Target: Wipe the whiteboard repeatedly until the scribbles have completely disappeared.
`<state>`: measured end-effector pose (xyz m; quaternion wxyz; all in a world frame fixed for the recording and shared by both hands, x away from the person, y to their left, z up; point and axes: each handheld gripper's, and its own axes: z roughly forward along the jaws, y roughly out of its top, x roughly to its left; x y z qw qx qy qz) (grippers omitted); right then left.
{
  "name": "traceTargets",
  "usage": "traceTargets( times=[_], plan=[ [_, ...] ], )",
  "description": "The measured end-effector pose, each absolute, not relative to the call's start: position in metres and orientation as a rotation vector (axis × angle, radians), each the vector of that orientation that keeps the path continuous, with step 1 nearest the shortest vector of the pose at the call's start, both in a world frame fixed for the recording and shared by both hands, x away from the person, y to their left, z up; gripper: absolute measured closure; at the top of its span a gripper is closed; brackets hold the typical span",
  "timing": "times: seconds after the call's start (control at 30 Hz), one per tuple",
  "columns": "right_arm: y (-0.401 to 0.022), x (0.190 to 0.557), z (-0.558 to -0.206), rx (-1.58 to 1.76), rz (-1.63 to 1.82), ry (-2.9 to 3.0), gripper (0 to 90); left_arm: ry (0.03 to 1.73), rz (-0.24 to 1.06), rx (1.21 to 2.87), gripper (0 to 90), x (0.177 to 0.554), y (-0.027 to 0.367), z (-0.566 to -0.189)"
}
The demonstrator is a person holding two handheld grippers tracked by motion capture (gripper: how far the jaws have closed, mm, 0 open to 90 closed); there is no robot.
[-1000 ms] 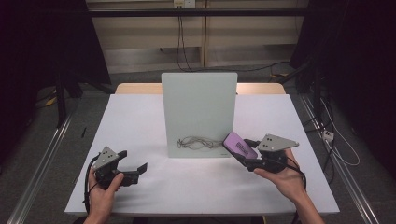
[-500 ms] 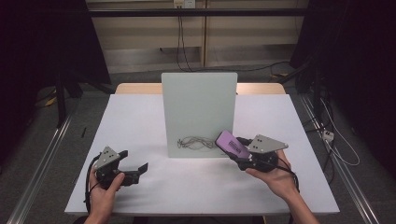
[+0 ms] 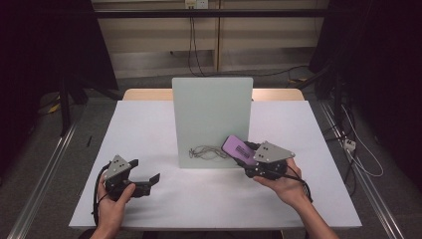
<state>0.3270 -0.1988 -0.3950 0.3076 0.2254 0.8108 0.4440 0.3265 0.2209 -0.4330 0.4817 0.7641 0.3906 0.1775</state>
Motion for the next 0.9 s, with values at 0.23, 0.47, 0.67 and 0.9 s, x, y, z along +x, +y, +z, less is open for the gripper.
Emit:
traceTargets(
  times=[0.23, 0.47, 0.67, 0.9],
  plan=[
    [-0.187, 0.335, -0.397, 0.557, 1.146, 2.155, 41.4, 0.955, 0.432, 1.855, 5.3, 0.325, 0.223, -0.433],
    [-0.181, 0.339, -0.406, 0.515, 1.104, 2.154, 41.4, 0.954, 0.431, 1.864, 5.3, 0.326, 0.223, -0.433],
    [-0.181, 0.340, -0.409, 0.521, 1.089, 2.160, 41.4, 0.954, 0.428, 1.865, 5.2, 0.326, 0.222, -0.434],
    [-0.180, 0.341, -0.410, 0.528, 1.087, 2.167, 41.5, 0.959, 0.423, 1.864, 5.2, 0.326, 0.223, -0.434]
  ],
)
